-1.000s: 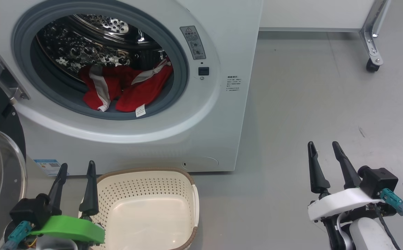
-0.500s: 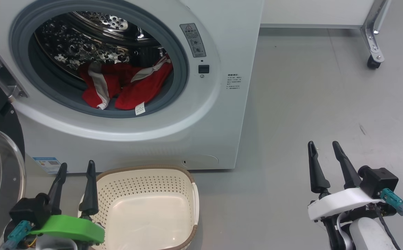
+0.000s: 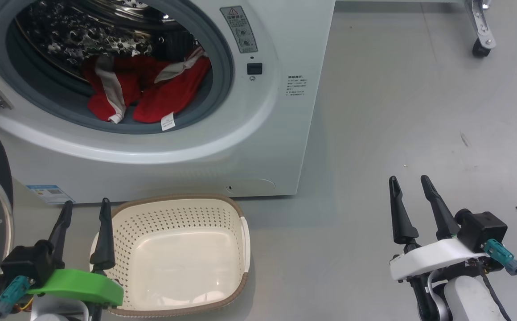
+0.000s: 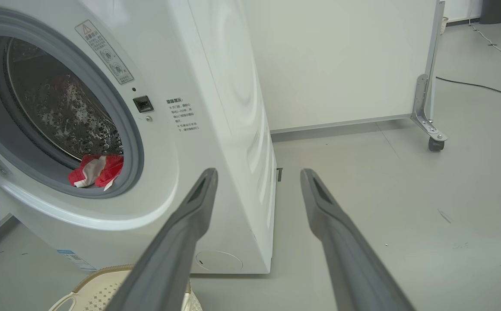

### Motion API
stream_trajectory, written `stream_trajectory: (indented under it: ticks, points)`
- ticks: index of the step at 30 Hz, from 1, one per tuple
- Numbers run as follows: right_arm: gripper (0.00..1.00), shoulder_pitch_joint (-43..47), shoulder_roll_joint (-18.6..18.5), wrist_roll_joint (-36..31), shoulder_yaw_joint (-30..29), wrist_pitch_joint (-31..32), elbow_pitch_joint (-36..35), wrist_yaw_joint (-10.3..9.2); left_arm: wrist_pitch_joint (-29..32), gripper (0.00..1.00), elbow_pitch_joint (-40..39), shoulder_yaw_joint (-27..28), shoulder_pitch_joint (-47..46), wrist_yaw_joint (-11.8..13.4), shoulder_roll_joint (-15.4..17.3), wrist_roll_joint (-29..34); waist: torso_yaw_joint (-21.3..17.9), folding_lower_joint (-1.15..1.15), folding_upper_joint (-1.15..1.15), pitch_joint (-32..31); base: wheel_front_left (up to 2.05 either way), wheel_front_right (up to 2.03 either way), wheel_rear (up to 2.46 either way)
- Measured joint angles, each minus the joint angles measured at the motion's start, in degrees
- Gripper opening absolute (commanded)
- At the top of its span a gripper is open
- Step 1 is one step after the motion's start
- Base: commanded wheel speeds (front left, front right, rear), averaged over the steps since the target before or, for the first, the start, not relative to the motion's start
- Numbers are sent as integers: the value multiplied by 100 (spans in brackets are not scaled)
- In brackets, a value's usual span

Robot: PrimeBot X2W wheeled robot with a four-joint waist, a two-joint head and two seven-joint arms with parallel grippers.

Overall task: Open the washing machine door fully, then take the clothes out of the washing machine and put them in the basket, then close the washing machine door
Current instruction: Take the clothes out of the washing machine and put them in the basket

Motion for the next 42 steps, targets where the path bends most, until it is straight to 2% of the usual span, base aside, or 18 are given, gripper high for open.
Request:
stream_trajectory:
  ticks: [9, 21, 30, 36, 42]
  points:
    - [100, -183, 34, -24, 115, -8, -100, 0, 305, 100, -132, 102, -436, 133, 190, 127, -206, 0, 0, 529, 0, 0, 0]
    - [100, -621, 60, -24, 307, -26, -286, 0, 959, 100, -189, 398, -1721, 421, 634, 199, -662, 0, 0, 1275, 0, 0, 0]
    - [100, -938, 80, -21, 385, -26, -355, 0, 1448, 100, 185, 786, -2537, 598, 1107, 356, -1102, 1, 0, 1788, 0, 0, 0]
    - [100, -1043, 94, 19, 435, -26, -356, 0, 1725, 100, 517, 868, -2860, 646, 1346, 420, -1342, 0, 0, 2017, 0, 0, 0]
    - [100, -1145, 103, 31, 479, -26, -348, 0, 2091, 100, 1025, 844, -3145, 715, 1663, 742, -1583, 0, 0, 2242, 0, 0, 0]
